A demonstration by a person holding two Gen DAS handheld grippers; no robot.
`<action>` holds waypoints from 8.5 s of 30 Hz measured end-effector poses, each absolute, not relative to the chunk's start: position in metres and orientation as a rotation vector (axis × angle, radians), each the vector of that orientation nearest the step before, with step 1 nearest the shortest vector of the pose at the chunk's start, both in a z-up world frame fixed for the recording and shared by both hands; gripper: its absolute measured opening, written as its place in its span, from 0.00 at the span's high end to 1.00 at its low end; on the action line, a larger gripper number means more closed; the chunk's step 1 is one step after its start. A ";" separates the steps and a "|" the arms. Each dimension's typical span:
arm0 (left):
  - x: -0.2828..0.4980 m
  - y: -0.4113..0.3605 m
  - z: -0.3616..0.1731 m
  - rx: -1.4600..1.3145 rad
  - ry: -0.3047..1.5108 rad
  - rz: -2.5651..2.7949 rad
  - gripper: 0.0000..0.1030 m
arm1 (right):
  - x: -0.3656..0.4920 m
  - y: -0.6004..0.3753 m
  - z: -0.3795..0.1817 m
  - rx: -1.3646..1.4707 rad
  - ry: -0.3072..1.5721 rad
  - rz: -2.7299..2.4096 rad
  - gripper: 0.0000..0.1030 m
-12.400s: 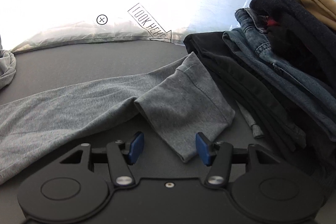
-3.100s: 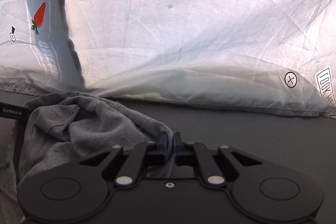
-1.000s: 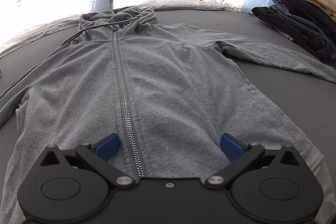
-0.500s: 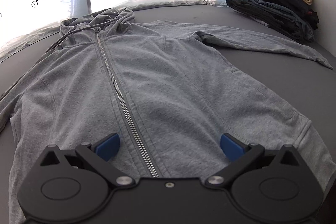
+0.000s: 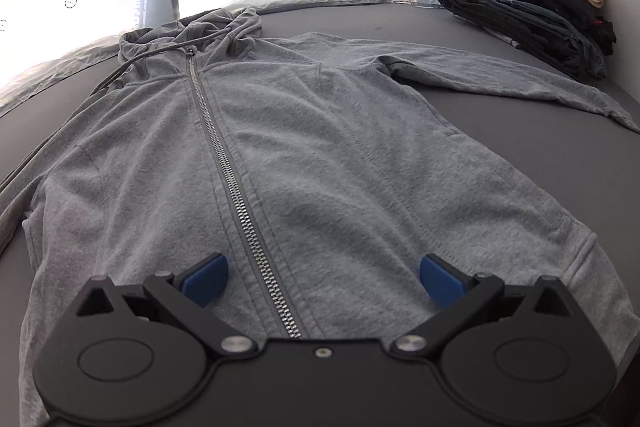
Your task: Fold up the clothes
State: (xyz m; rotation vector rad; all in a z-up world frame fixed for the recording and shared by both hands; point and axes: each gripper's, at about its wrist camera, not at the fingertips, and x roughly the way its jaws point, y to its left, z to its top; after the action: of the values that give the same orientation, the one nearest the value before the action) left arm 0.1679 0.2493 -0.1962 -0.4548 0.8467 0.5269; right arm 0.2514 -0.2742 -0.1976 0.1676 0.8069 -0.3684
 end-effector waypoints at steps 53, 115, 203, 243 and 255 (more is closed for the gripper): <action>0.243 0.084 -0.115 -0.370 0.688 0.006 0.92 | 0.264 -0.326 -0.179 0.304 0.928 -0.069 0.00; 0.321 0.053 -0.176 -0.133 1.075 0.317 0.26 | 0.443 -0.347 -0.139 0.784 0.847 0.420 0.95; 0.441 -0.068 -0.224 -0.041 1.111 -0.006 0.24 | 0.392 -0.627 -0.194 0.849 0.648 -0.441 0.61; 0.426 -0.060 -0.253 -0.023 1.169 0.049 0.00 | 0.406 -0.449 -0.248 1.785 0.584 0.213 0.85; 0.418 -0.061 -0.251 -0.024 1.160 0.048 0.00 | 0.436 -0.363 -0.253 1.739 0.886 0.392 0.86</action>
State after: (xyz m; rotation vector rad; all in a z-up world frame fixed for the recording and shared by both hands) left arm 0.4179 -0.0610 -0.2511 -0.0235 1.1598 0.0482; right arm 0.4358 -0.3634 -0.2525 1.7392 0.8863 0.3920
